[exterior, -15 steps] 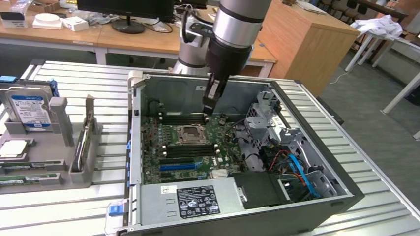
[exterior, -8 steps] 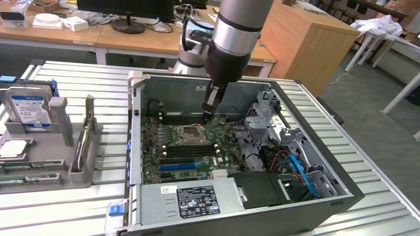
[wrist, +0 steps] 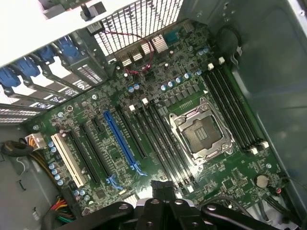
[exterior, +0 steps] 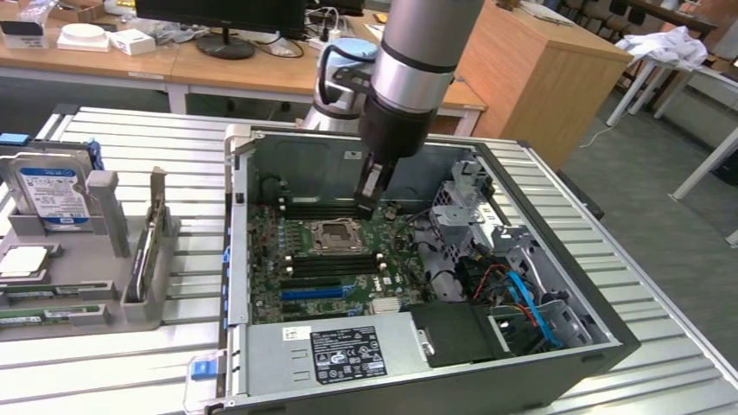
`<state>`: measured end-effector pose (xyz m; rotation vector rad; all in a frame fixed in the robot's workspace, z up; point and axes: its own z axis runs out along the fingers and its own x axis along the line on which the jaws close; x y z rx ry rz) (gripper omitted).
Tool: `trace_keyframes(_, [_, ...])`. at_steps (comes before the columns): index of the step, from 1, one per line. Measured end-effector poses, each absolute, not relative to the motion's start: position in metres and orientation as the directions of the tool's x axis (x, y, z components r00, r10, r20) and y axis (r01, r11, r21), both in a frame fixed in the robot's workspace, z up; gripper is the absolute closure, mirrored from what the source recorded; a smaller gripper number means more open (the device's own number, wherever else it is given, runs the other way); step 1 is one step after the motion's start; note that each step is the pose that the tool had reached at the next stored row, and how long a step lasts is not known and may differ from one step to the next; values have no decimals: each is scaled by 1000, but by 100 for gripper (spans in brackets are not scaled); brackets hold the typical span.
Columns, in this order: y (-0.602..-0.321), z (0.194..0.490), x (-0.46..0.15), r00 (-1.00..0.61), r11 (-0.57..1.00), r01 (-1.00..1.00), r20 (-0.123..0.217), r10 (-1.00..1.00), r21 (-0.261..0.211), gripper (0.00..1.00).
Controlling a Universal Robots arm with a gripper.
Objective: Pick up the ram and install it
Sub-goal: 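Pick up the ram and move it above insertion slot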
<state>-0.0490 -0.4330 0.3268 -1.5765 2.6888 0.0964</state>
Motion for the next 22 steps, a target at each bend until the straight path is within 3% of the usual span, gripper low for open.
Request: trace_keyframes(22, [-435, 287, -47, -506, 504, -863, -51, -861, 42, 90])
